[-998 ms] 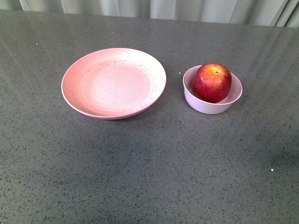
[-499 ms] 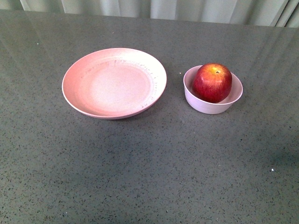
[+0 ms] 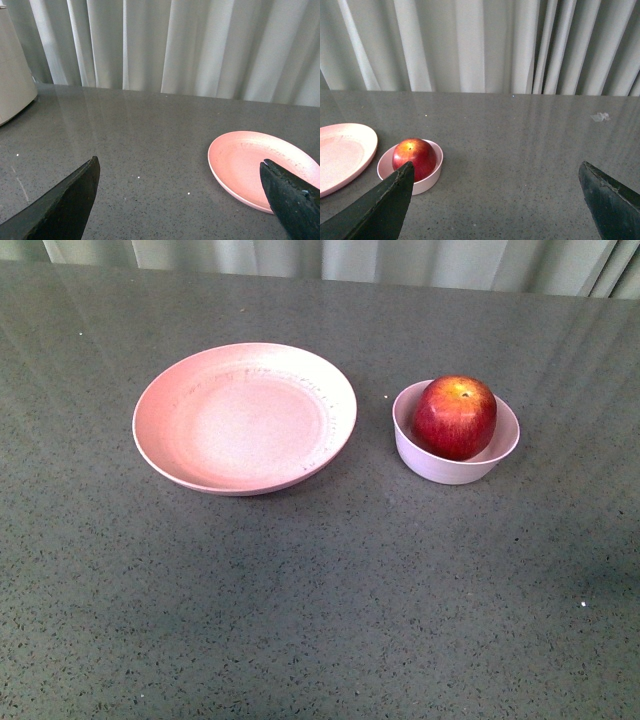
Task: Move apple from plate to bowl
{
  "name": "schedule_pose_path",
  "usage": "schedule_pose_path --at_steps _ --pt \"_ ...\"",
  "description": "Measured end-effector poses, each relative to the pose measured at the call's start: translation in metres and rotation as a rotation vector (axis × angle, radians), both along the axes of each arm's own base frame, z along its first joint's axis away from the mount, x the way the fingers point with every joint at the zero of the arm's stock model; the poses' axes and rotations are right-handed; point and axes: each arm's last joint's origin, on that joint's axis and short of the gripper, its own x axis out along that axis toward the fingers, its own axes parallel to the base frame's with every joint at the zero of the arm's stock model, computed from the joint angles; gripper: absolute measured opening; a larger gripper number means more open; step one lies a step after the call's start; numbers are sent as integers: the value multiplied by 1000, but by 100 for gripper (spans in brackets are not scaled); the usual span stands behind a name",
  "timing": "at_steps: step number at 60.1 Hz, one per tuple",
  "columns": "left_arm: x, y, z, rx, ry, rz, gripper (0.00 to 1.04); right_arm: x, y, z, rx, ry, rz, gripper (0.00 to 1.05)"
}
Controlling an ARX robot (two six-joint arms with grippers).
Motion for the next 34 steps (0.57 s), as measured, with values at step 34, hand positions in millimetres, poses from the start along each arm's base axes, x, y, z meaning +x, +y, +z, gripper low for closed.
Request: schedule_pose_path --at_steps 34 --pt "0 0 0 0 0 0 96 0 0 0 0 0 0 96"
